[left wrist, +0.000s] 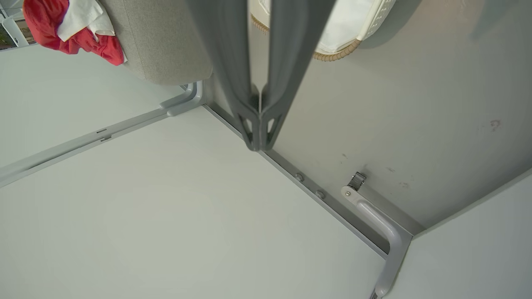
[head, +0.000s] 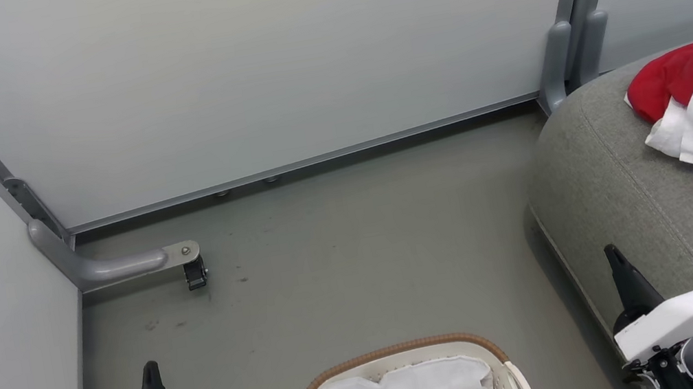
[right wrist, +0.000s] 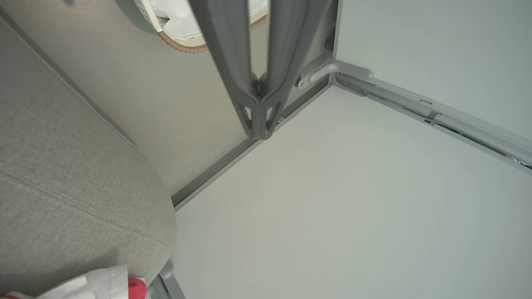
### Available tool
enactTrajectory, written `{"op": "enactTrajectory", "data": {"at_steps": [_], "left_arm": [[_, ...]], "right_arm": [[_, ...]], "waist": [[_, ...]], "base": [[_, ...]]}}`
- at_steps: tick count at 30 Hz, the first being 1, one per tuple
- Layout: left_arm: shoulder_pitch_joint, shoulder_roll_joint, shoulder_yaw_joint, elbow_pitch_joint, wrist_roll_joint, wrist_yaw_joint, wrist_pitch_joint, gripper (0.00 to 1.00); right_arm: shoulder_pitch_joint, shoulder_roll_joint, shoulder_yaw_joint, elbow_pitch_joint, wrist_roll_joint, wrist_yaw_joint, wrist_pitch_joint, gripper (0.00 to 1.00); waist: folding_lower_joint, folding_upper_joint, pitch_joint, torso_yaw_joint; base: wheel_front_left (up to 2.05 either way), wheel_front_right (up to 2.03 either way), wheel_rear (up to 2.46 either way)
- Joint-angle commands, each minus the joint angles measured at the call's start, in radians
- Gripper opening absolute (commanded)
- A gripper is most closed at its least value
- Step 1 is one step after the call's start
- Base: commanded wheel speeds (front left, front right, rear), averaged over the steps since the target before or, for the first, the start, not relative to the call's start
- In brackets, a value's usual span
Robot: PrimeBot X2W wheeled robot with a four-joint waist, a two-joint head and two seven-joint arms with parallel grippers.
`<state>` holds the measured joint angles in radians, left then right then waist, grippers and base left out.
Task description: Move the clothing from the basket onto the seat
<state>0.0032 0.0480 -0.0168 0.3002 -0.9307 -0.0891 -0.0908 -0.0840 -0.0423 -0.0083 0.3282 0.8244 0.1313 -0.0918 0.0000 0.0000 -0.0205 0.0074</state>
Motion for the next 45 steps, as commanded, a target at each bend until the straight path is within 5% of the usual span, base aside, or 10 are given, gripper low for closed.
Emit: {"op": "enactTrajectory", "data": {"at_steps": [1, 45], "left_arm": [[-0.033, 0.002, 0.009, -0.014, -0.026, -0.007, 0.006, 0.0], [-0.088, 0.003, 0.086, -0.041, -0.43, -0.029, 0.129, 0.0]], "right_arm": [[-0.023, -0.005, -0.007, -0.018, 0.033, 0.0, 0.008, 0.0], [-0.028, -0.008, -0.069, -0.061, 0.496, -0.001, 0.131, 0.0]], "waist": [[0.0, 0.0, 0.0, 0.0], [0.0, 0.0, 0.012, -0.004]], "base": [[0.0, 0.0, 0.0], [0.0, 0.0, 0.0]]}}
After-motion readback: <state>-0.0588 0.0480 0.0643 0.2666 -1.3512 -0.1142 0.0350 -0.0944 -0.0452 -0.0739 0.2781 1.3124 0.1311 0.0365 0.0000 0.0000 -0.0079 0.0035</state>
